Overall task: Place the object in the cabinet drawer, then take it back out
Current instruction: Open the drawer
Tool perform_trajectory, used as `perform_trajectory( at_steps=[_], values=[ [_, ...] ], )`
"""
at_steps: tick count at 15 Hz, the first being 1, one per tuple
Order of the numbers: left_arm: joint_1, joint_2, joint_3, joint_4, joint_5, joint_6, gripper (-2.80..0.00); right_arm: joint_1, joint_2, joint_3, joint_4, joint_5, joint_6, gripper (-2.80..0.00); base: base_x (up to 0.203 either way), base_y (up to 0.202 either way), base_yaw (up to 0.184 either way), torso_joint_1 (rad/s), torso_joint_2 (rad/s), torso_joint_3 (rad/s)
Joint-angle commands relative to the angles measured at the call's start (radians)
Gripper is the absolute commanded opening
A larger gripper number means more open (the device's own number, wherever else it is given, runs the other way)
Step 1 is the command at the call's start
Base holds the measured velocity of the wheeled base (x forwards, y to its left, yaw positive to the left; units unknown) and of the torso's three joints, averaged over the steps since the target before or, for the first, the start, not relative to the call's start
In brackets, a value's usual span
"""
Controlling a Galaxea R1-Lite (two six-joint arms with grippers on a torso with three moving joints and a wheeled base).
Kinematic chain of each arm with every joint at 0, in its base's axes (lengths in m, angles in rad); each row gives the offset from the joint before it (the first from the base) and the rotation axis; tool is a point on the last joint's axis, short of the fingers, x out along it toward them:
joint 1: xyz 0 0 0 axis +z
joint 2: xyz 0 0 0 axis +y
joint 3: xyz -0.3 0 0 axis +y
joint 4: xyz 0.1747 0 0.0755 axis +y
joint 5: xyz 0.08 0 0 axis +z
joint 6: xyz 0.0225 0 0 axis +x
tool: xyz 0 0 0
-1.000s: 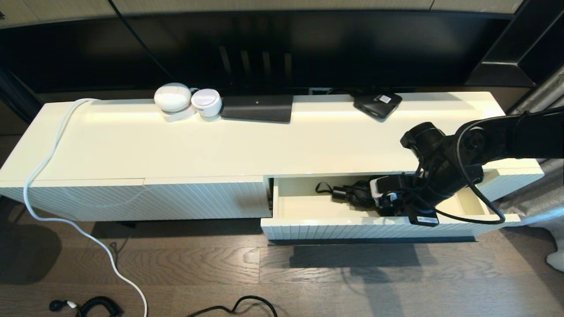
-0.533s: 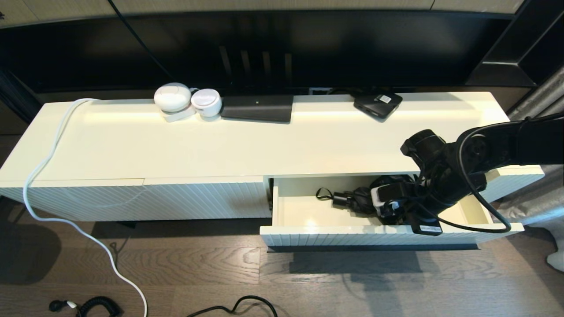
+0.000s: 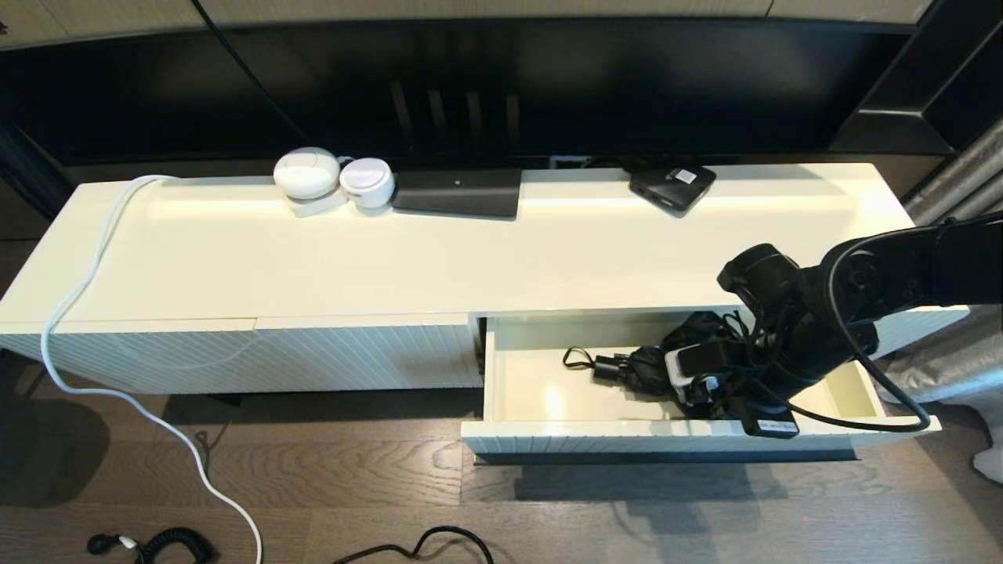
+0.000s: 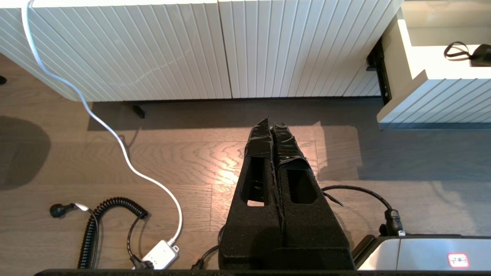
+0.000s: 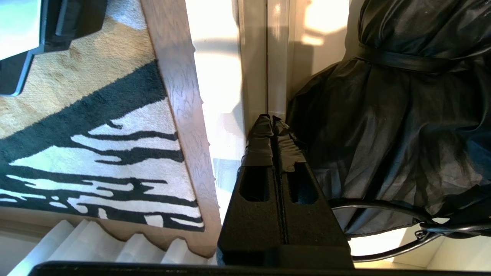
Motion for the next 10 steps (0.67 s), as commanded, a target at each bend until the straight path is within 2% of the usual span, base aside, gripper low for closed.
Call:
perform_trajectory(
  at_steps=[1,10],
  values=[
    [0.0,0.0,0.002,0.0,0.0,-0.001,-2.8,0.0,-0.018,0.029,0.01,0.007,-0.007,-2.8,0.0,0.0,0.0,0.0,0.0,0.0],
    [0.0,0.0,0.002,0.0,0.0,-0.001,-2.8,0.002,-0.062,0.143,0.006,0.022,-0.021,-2.8,0.0,0.0,0.0,0.0,0.0,0.0]
  ],
)
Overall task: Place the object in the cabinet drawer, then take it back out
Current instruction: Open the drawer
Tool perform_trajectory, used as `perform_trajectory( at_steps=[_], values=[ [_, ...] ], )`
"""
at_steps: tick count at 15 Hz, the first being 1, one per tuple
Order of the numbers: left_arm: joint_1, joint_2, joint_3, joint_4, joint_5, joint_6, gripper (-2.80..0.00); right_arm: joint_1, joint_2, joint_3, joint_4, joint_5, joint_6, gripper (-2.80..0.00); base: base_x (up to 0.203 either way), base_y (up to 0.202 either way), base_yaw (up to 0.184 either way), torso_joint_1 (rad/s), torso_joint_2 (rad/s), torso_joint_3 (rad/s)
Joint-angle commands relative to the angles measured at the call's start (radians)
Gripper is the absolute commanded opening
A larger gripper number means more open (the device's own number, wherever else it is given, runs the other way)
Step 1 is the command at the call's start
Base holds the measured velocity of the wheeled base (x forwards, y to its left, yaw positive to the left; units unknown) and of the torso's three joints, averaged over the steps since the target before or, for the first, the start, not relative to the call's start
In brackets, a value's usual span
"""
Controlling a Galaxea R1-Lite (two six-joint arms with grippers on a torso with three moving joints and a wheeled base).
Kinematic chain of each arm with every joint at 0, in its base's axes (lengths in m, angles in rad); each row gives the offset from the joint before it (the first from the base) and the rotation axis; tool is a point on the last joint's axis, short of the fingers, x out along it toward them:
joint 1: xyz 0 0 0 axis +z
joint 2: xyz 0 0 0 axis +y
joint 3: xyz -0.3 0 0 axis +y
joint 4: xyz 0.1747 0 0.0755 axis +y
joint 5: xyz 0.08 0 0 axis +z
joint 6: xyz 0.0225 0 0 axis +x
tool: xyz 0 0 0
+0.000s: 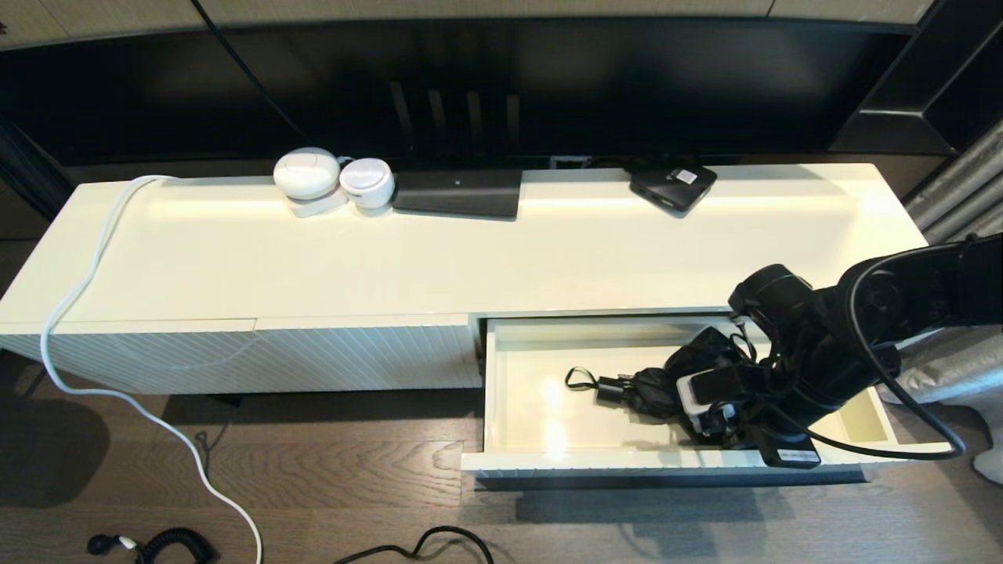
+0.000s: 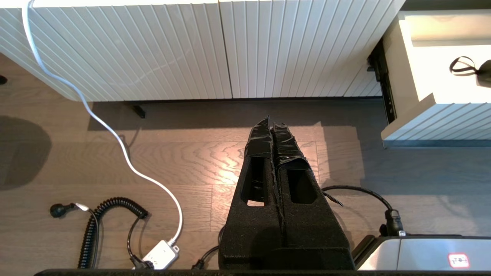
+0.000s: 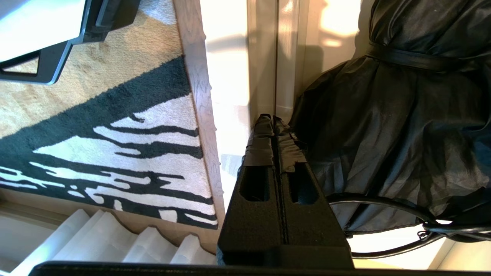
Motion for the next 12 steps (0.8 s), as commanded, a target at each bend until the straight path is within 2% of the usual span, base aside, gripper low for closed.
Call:
perform_trajectory(
  at_steps=[1,10,12],
  values=[
    [0.0,0.0,0.002,-0.001,0.0,0.0,-2.8,0.0,-0.008,0.02,0.01,0.004,-0.009,-2.8,0.0,0.0,0.0,0.0,0.0,0.0],
    [0.0,0.0,0.0,-0.001,0.0,0.0,-2.8,0.021,-0.011,0.107,-0.051,0.01,-0.002,-2.8,0.0,0.0,0.0,0.0,0.0,0.0],
    [0.0,0.0,0.001,-0.001,0.0,0.0,-2.8,0.021,-0.011,0.147,-0.108,0.009,-0.003,-2.8,0.0,0.0,0.0,0.0,0.0,0.0]
  ],
)
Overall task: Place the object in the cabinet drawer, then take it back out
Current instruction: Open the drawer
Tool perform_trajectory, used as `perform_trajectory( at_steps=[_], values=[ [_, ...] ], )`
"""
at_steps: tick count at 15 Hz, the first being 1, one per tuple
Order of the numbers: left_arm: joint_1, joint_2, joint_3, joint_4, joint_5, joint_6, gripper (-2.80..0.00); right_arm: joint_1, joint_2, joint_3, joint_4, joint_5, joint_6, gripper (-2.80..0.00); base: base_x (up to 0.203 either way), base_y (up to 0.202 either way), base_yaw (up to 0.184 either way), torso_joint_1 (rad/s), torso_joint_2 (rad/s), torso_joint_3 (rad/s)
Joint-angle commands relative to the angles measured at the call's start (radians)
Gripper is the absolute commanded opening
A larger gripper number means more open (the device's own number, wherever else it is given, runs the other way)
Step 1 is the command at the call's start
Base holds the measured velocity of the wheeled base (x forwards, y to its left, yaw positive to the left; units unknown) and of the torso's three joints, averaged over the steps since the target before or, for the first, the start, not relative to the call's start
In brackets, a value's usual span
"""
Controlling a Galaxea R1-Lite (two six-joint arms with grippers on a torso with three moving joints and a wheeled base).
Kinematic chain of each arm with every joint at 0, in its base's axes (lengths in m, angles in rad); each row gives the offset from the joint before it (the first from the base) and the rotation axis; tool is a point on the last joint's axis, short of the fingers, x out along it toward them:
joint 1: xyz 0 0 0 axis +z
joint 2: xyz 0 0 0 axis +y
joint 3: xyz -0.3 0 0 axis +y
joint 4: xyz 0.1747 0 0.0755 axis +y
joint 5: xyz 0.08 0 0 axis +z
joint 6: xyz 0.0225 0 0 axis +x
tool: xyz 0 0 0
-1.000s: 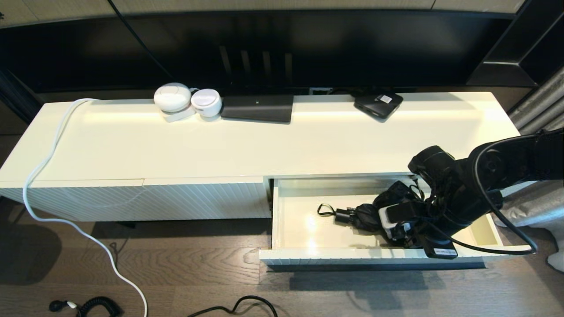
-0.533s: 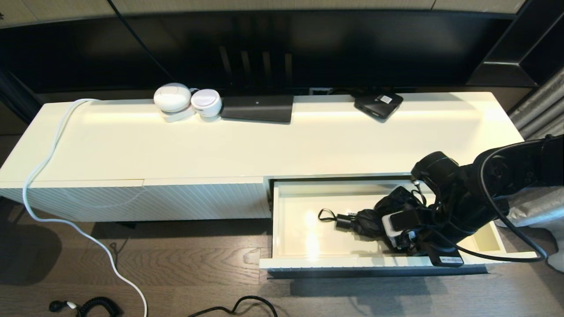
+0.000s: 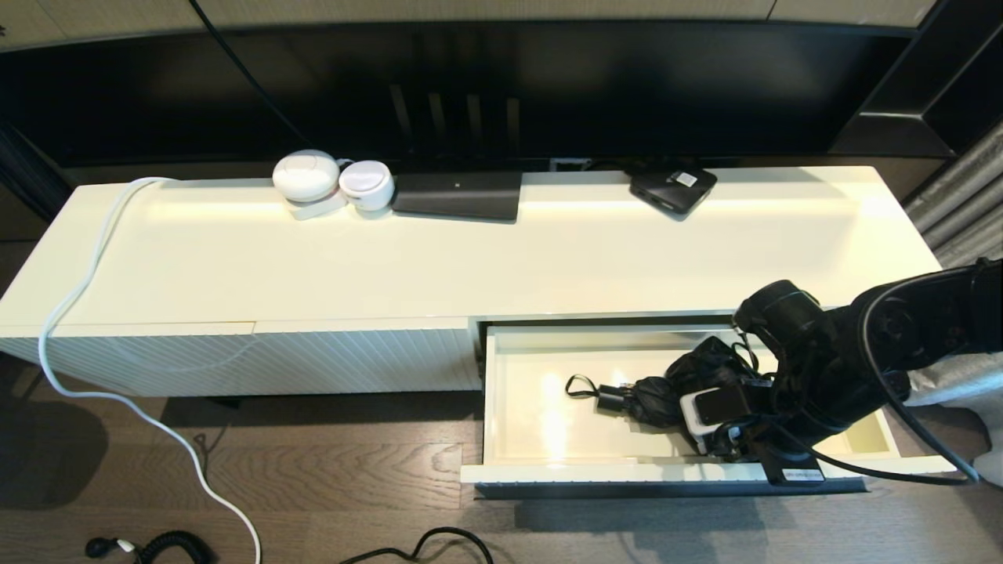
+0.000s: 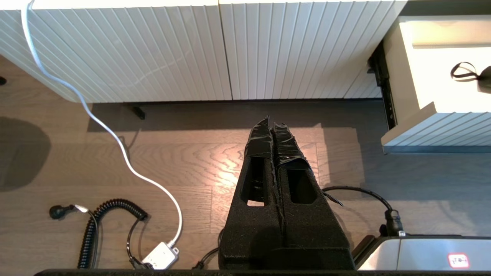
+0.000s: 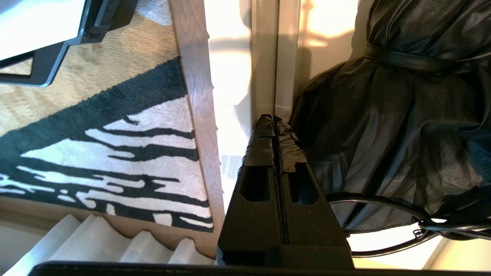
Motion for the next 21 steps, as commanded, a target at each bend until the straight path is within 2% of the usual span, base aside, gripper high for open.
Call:
perform_trajectory(
  at_steps=[1,11,14,17,18,19,21],
  values=[
    [0.0,0.0,0.0,0.0,0.0,0.0,-2.8,0.0,0.01,0.015,-0.011,0.003,-0.006,-2.8,0.0,0.0,0.0,0.0,0.0,0.0],
    [0.0,0.0,0.002,0.0,0.0,0.0,-2.8,-0.026,-0.125,-0.033,-0.015,-0.009,0.013,-2.8,0.0,0.0,0.0,0.0,0.0,0.0],
    [0.0,0.0,0.0,0.0,0.0,0.0,-2.8,-0.034,-0.202,-0.052,-0.011,-0.019,0.062,-2.8,0.0,0.0,0.0,0.0,0.0,0.0],
    [0.0,0.0,0.0,0.0,0.0,0.0,-2.8,-0.086,-0.294,-0.066,-0.013,-0.056,0.138,-2.8,0.0,0.0,0.0,0.0,0.0,0.0],
    [0.0,0.0,0.0,0.0,0.0,0.0,-2.8,-0.107,-0.329,-0.065,-0.015,-0.097,0.17,-2.8,0.0,0.0,0.0,0.0,0.0,0.0],
    [0.0,0.0,0.0,0.0,0.0,0.0,-2.8,-0.135,-0.35,-0.059,-0.016,-0.131,0.188,-2.8,0.0,0.0,0.0,0.0,0.0,0.0],
    [0.0,0.0,0.0,0.0,0.0,0.0,-2.8,-0.222,-0.366,-0.049,-0.017,-0.148,0.195,-2.8,0.0,0.0,0.0,0.0,0.0,0.0]
  ],
)
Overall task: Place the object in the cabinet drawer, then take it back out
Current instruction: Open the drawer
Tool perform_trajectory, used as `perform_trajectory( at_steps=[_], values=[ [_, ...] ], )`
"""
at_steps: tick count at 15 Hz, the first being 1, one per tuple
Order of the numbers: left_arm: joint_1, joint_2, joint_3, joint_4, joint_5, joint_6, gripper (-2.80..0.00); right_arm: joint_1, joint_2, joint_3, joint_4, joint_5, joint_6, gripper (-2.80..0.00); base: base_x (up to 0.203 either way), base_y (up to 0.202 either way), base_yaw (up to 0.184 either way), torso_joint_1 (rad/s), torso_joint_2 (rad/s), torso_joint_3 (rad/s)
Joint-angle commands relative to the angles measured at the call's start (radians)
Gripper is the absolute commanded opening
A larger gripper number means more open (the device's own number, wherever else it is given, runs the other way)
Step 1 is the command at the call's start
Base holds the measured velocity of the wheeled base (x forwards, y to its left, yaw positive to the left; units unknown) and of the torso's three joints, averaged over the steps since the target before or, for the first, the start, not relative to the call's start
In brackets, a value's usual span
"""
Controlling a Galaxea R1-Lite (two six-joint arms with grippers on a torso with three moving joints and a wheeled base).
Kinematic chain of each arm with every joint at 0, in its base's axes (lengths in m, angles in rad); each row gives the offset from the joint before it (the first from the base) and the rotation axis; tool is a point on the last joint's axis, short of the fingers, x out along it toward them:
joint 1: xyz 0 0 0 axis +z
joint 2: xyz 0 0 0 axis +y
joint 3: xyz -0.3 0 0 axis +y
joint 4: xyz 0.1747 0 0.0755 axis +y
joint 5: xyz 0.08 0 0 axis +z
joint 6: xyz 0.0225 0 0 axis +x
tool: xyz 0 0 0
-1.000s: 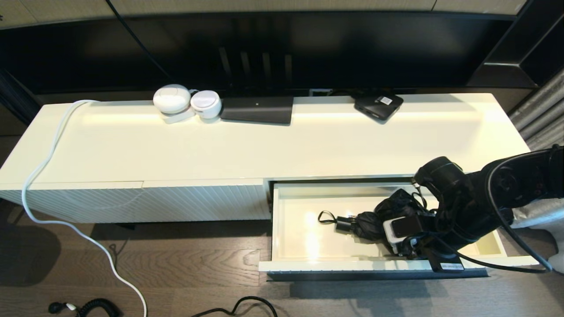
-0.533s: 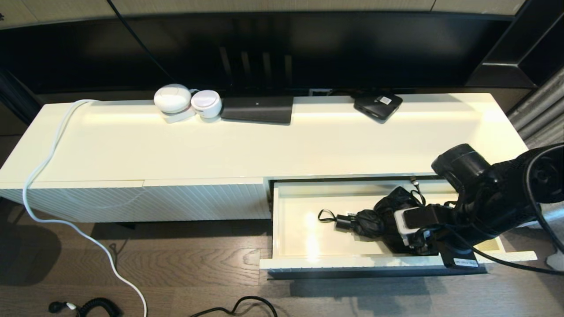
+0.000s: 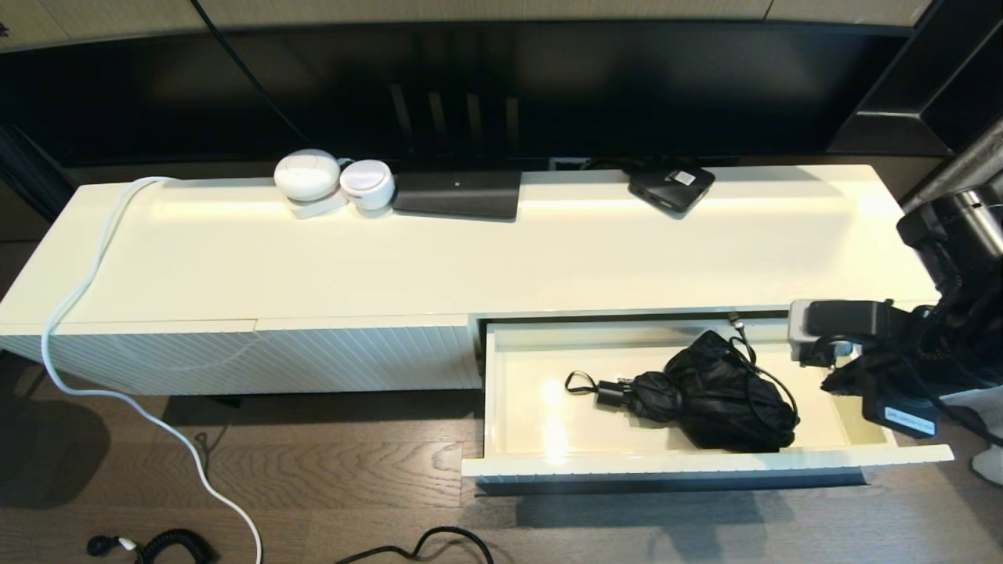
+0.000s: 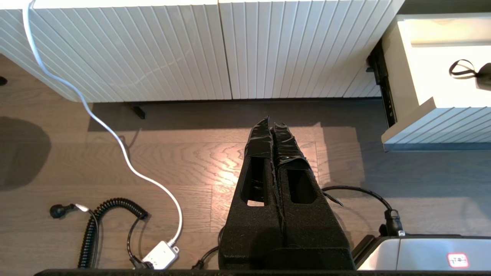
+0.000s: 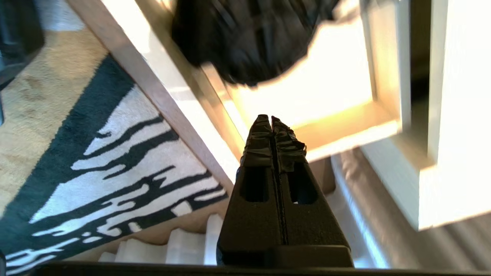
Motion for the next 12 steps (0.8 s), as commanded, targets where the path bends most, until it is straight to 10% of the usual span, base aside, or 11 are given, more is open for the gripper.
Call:
perform_trajectory(
  at_steps=[1,12],
  values=[
    [0.0,0.0,0.0,0.0,0.0,0.0,-2.8,-0.084,-0.038,0.006,0.001,-0.002,-0.003,-2.8,0.0,0.0,0.0,0.0,0.0,0.0],
    [0.0,0.0,0.0,0.0,0.0,0.0,-2.8,-0.113,0.116,0.138,-0.205,0.066,0.176,-2.8,0.0,0.0,0.0,0.0,0.0,0.0]
  ],
)
